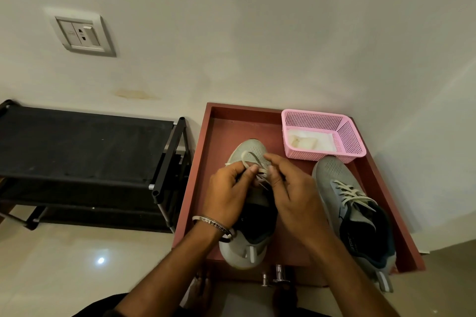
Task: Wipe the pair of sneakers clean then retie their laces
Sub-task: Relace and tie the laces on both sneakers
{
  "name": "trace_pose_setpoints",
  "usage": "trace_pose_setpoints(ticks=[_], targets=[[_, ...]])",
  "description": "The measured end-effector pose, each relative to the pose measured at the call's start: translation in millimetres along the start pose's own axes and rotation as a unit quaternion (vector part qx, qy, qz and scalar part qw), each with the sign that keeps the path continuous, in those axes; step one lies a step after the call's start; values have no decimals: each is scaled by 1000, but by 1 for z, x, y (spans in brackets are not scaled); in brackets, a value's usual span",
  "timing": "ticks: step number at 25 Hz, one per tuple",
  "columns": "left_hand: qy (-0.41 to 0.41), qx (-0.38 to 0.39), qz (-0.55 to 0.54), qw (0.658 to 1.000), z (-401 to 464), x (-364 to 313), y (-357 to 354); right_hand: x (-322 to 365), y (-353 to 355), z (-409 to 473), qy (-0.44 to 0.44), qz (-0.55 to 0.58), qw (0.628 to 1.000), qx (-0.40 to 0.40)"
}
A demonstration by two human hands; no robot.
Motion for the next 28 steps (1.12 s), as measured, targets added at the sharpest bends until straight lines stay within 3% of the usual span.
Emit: trace_pose_setpoints(ticks=[3, 9, 11, 13, 15, 17, 20, 23, 26, 28], targets=[[15, -11, -38, 999, 4, 1, 2, 6, 20, 2, 19, -31, 996, -83], [59, -19, -95, 994, 8, 12, 3, -31, 85, 10, -117, -101, 959, -238], [63, -18, -103, 993, 6, 11, 1, -54, 84, 10, -163, -176, 954, -180], [68, -21, -105, 992, 6, 11, 0, -55, 58, 6, -127, -261, 954, -80], [71, -17, -108, 991, 7, 12, -2, -33, 28, 3, -48, -172, 983, -34], [67, -18, -105, 992, 8, 11, -2, -13, 5, -3, -59, 3, 998, 23], [79, -16, -135, 987, 7, 9, 0, -12, 3, -2, -97, 81, 992, -10], [93, 4, -157, 983, 6, 7, -5, -3, 21, 4, -40, 42, 994, -89], [106, -6, -184, 977, 7, 7, -5, -7, 5, -1, -84, 114, 990, 3], [77, 7, -158, 984, 9, 3, -6, -7, 0, -4, -58, 61, 996, 21]])
Point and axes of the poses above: each hand's wrist, its own z-axis towards the middle knuckle, its own y-axis out of the back of the hand, x = y × z, the point moved 10 cm from there along z, towards the middle knuckle, and after that the axes turned 14 degrees about -x, right-handed, at the moved point
